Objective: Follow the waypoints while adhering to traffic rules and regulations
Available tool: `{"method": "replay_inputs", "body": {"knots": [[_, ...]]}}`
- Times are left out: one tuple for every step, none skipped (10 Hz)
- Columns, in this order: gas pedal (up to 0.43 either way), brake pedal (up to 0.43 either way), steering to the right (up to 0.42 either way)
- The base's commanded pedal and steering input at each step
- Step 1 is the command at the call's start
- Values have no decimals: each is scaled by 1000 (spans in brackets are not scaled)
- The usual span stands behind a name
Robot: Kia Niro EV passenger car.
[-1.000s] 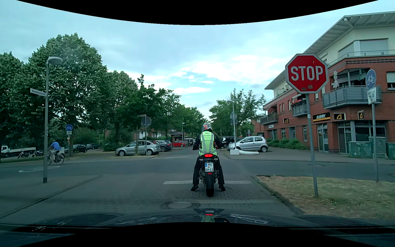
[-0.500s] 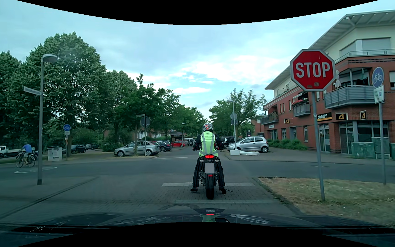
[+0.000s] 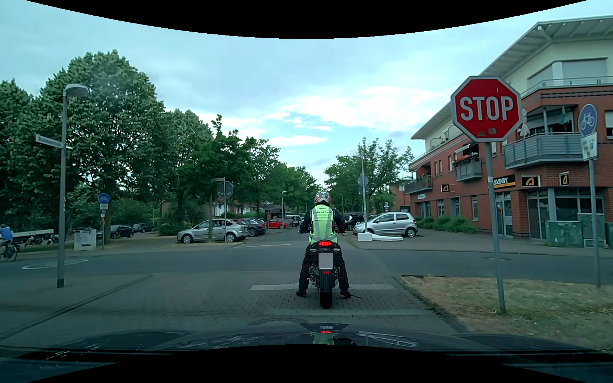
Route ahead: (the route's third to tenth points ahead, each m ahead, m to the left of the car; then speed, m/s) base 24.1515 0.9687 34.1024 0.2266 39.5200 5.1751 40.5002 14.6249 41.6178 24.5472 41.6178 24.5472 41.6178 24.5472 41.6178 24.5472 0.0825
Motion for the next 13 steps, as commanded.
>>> {"method": "replay_inputs", "body": {"knots": [[0,91,6],[0,55,6],[0,0,6],[0,0,6],[0,0,6],[0,0,6],[0,0,7],[0,0,8],[0,0,8],[8,0,10],[0,0,12],[0,0,13],[0,0,14]]}}
